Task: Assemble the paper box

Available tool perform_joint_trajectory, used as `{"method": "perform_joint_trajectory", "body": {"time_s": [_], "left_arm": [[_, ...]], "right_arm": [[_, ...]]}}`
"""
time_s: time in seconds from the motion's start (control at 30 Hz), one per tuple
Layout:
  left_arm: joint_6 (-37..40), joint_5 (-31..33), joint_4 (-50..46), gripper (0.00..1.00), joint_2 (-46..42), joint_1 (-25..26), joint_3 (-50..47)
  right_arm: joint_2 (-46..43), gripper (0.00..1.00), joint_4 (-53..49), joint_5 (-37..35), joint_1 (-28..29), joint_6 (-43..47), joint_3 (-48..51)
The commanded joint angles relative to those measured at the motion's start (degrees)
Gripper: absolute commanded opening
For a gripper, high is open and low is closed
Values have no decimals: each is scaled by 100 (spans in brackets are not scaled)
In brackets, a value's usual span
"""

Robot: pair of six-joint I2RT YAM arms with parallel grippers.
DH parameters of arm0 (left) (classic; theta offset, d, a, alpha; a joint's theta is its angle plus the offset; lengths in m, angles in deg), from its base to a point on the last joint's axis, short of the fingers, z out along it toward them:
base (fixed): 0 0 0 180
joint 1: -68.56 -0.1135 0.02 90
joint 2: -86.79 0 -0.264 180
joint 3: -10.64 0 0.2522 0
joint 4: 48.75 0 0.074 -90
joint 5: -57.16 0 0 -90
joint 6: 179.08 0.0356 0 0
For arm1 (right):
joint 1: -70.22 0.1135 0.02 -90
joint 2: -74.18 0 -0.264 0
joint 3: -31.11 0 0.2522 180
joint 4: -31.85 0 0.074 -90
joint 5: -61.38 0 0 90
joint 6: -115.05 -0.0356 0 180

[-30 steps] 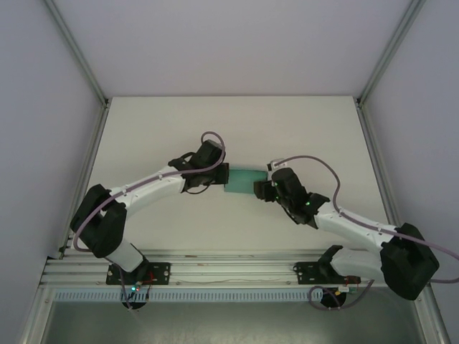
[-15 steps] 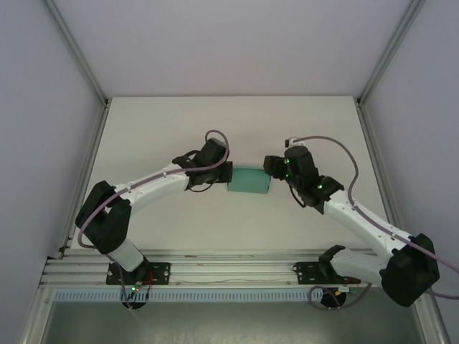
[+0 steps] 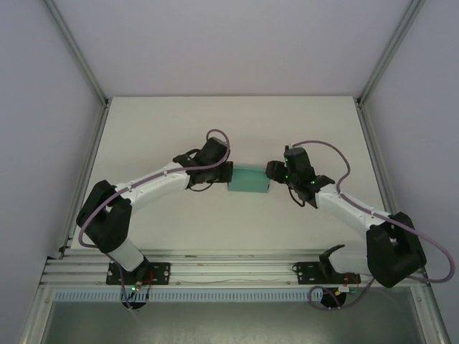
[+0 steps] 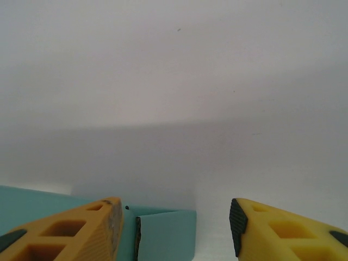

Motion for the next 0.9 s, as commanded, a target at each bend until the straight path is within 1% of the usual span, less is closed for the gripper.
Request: {"method": "perform_joint_trajectory", "body": {"time_s": [0.0, 0.03, 0.1, 0.13, 0.17, 0.2, 0.3, 0.4, 0.47, 0.5, 0.57, 0.63, 0.67, 0.73, 0.77, 0.87], "left_arm": [[183, -200, -1096, 0, 312, 89, -65], [223, -227, -1132, 0, 288, 89, -12], [339, -284, -1187, 16, 213, 87, 90], [417, -307, -1231, 28, 170, 84, 172], [530, -348, -1289, 37, 138, 83, 232], [613, -347, -1378, 42, 115, 80, 324], [860, -319, -1694, 49, 91, 46, 634], [959, -342, -1890, 57, 68, -34, 905], [935, -326, -1954, 61, 47, -93, 1048], [874, -325, -1981, 66, 33, -150, 1130], [645, -431, -1863, 78, -13, -336, 1216], [436, -695, -1587, 88, -22, -573, 1217], [385, -831, -1417, 89, -6, -678, 1184], [263, -1072, -1101, 94, 92, -851, 1145], [255, -1130, -1009, 94, 156, -890, 1164], [302, -1189, -803, 91, 355, -935, 1171]], "right_arm": [[161, 54, -100, -51, 6, 86, 445], [212, 54, -80, -41, 5, 49, 515], [308, 54, -92, 14, 4, 71, 584], [362, 54, -88, 13, 7, 33, 624], [401, 54, -57, -4, 7, 16, 675], [441, 53, 17, -2, 8, 24, 737], [553, 51, 127, -127, 8, 41, 913], [611, 51, 243, -125, 14, 80, 1071], [653, 50, 432, -107, 32, 165, 1217], [668, 50, 518, -127, 40, 221, 1266], [690, 49, 586, -199, 64, 298, 1322], [663, 49, 654, -268, 86, 372, 1358], [656, 49, 688, -256, 84, 408, 1375], [634, 48, 760, -264, 101, 492, 1386], [641, 48, 748, -289, 107, 487, 1385], [701, 48, 781, -261, 117, 523, 1368]]}}
